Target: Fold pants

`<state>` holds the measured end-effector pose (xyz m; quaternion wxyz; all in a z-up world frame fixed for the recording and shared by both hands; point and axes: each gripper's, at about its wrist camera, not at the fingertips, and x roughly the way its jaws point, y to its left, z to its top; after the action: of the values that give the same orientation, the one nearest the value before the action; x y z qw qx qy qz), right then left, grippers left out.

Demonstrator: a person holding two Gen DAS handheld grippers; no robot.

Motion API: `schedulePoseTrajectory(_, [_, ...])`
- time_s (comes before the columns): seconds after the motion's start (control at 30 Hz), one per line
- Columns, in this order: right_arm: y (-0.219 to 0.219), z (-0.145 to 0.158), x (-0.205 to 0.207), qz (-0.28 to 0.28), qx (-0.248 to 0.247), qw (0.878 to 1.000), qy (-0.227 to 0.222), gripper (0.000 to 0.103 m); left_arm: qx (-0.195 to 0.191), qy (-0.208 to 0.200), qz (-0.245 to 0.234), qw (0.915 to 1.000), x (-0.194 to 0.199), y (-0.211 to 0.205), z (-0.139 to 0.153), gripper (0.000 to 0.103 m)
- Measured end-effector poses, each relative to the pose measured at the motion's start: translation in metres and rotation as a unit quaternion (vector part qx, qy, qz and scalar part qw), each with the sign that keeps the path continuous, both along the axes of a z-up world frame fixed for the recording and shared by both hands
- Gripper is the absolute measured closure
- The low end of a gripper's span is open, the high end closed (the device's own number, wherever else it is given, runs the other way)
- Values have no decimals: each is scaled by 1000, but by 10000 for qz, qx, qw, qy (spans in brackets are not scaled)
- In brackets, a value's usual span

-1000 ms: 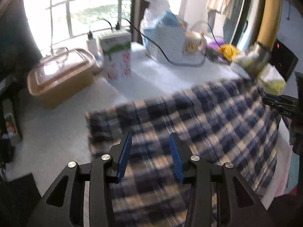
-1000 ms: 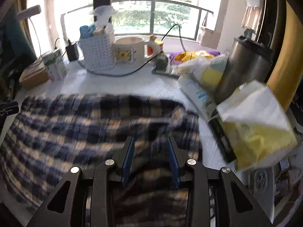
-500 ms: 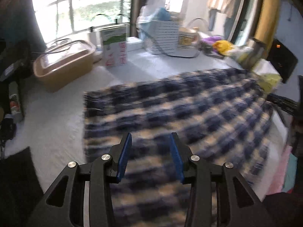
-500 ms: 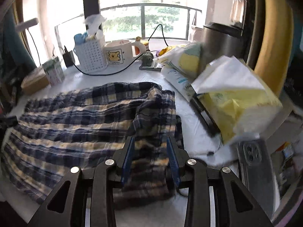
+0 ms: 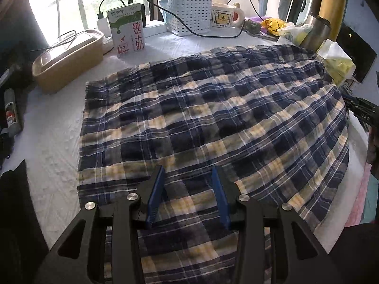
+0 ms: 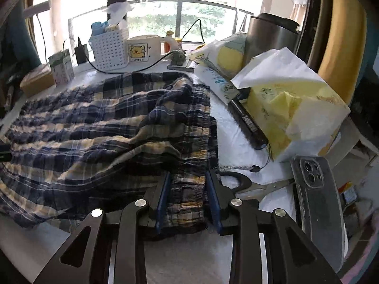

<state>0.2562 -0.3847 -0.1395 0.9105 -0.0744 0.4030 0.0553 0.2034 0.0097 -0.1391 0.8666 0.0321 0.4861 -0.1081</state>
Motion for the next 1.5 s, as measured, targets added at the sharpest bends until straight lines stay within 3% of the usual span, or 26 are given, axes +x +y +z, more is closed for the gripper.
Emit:
schedulePoseTrajectory(0.13, [-13,10,-5,-121,391,9991,100,69,-9,-40,16,10000,-1,0,6,62])
schedulePoseTrajectory(0.33, [-25,16,-15,-24,587,9982,132,68,-130,-364,103,9992,-4,4,20,62])
schedulePoseTrajectory(0.53, [-17,2,-14,152,590,9979,239,69,-126,-139,283,9994,4,7,9,62])
schedulePoseTrajectory(0.63, [-22,0,-14,98,605,9980,143,80,-104,-111,250,9996,3,5,7,62])
schedulePoseTrajectory(0.93, [-35,4,-20,-43,552,9983,198,81,-120,-116,238,9996,-1,10,6,62])
schedulePoseTrajectory(1.0, [-34,7,-23,-52,551,9983,158,75,-131,-145,243,9995,-3,14,8,62])
schedulePoseTrajectory(1.13, [-40,22,-33,-279,718,9970,20,46,-175,-229,331,9990,-4,24,13,62])
schedulePoseTrajectory(1.2, [-42,26,-37,-320,867,9957,18,39,-188,-303,336,9988,-5,29,18,62])
schedulePoseTrajectory(1.5, [-30,-4,-44,-505,1906,9780,675,38,-260,-462,268,9982,-12,44,25,62])
